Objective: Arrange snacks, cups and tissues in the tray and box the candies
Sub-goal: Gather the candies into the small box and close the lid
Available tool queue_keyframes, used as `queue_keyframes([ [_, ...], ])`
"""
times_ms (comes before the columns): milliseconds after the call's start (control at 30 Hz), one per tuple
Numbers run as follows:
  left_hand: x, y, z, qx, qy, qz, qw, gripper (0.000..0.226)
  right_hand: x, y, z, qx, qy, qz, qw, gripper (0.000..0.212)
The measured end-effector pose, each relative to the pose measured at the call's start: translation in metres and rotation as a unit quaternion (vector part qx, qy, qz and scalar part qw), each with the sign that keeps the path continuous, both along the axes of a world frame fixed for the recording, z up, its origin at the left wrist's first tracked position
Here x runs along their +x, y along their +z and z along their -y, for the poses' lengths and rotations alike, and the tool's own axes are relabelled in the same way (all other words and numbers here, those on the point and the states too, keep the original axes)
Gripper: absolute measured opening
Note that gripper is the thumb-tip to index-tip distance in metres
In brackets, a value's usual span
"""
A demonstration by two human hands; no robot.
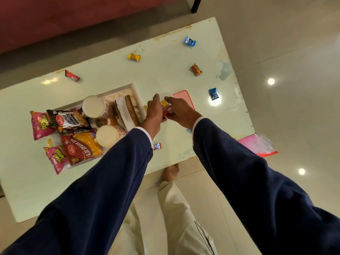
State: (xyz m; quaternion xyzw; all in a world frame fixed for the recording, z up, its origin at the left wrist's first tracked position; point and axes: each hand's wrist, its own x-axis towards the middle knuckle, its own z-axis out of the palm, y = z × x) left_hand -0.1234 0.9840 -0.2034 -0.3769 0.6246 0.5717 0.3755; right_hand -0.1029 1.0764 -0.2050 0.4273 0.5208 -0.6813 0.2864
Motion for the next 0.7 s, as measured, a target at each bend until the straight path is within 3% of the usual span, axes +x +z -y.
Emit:
queue_keyframes([
  [67, 0.001, 0.003, 0.002, 0.006, 0.022, 0.004, 1.0, 0.051, 0.003, 0.0, 0.001, 0.014, 0.013, -0.008, 1.0, 0.042],
  [233, 0.005, 0.004, 0.009, 0.042, 0.077, 0.005, 0.996, 0.053, 0.01, 0.0, 0.002, 0.052, 0.012, -0.023, 0.998, 0.026],
  [367, 0.011, 0.011, 0.021, 0.036, 0.044, -0.043, 0.997, 0.043, 0.019, 0.005, 0.004, 0.127, 0.024, -0.042, 0.991, 0.025],
  [500, 0.029, 0.021, 0.051, -0.039, -0.06, -0.197, 0.978, 0.028, 0.049, 0.013, 0.017, 0.241, 0.162, -0.137, 0.947, 0.017],
  [700, 0.074, 0.02, 0.126, -0.063, -0.188, -0.215, 0.956, 0.031, 0.101, 0.001, 0.066, 0.316, 0.374, -0.15, 0.859, 0.021],
])
